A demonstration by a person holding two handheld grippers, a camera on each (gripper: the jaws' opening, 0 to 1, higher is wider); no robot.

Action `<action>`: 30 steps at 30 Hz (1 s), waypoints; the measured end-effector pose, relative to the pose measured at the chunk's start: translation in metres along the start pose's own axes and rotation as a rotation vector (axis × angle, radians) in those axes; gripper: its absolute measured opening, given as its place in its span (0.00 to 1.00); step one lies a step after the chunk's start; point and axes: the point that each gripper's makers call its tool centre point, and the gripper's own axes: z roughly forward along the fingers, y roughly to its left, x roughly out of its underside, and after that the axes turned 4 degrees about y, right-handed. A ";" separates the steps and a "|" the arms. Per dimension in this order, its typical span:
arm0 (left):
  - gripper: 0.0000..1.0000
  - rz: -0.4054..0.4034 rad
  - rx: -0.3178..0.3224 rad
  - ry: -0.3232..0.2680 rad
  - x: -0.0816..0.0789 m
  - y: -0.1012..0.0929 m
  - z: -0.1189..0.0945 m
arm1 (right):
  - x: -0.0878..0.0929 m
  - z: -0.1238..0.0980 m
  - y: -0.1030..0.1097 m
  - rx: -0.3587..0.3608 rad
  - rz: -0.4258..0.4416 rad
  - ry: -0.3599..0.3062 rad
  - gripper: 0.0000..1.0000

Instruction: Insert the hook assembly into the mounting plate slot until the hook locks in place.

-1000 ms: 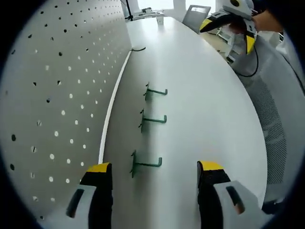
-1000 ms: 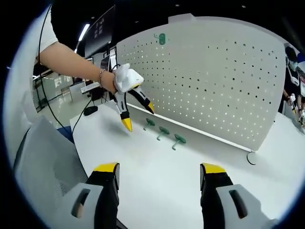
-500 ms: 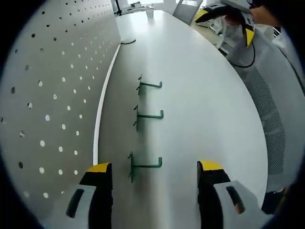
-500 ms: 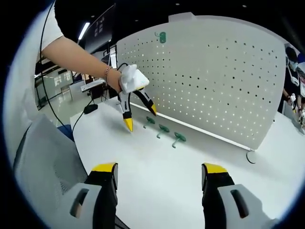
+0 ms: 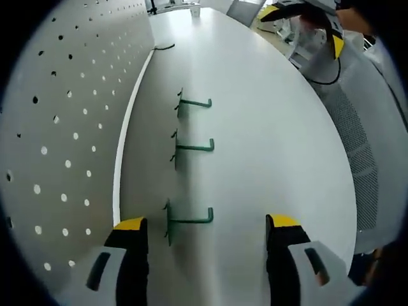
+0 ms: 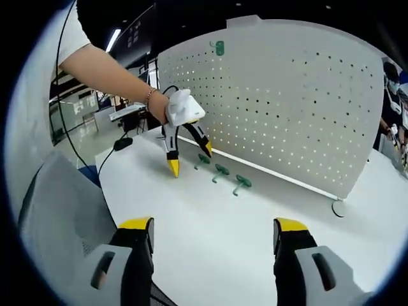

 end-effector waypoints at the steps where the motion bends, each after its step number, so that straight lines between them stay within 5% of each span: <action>1: 0.78 0.003 -0.001 -0.003 0.000 0.000 0.000 | 0.001 0.000 0.000 -0.001 0.003 0.002 0.76; 11: 0.79 0.004 0.003 -0.035 0.000 0.000 0.000 | 0.001 0.002 0.000 -0.004 0.013 0.000 0.85; 30: 0.75 0.008 0.005 -0.043 -0.001 0.002 -0.001 | 0.001 0.000 -0.003 0.008 0.018 -0.003 0.86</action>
